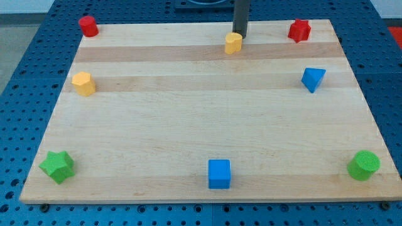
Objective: Place the yellow heart at the center of the board
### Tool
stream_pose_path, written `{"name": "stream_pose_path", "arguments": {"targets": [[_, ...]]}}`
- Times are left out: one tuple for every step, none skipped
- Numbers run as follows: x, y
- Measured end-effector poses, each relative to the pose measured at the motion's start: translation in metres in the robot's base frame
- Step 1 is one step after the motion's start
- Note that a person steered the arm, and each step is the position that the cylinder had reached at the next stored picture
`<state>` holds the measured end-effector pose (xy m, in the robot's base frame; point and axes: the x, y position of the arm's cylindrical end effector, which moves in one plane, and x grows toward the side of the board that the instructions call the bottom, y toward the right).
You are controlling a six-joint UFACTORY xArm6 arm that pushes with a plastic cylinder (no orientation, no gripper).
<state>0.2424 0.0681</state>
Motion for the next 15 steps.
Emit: {"name": "stream_pose_path", "arguments": {"targets": [[0.006,-0.007],[0.018,-0.014],[0.028,-0.014],[0.029,-0.014],[0.035,-0.014],[0.050,-0.014],[0.066,-0.015],[0.082,-0.016],[0.094,-0.018],[0.100,-0.028],[0.101,-0.046],[0.102,-0.053],[0.109,-0.054],[0.111,-0.056],[0.112,-0.071]]}}
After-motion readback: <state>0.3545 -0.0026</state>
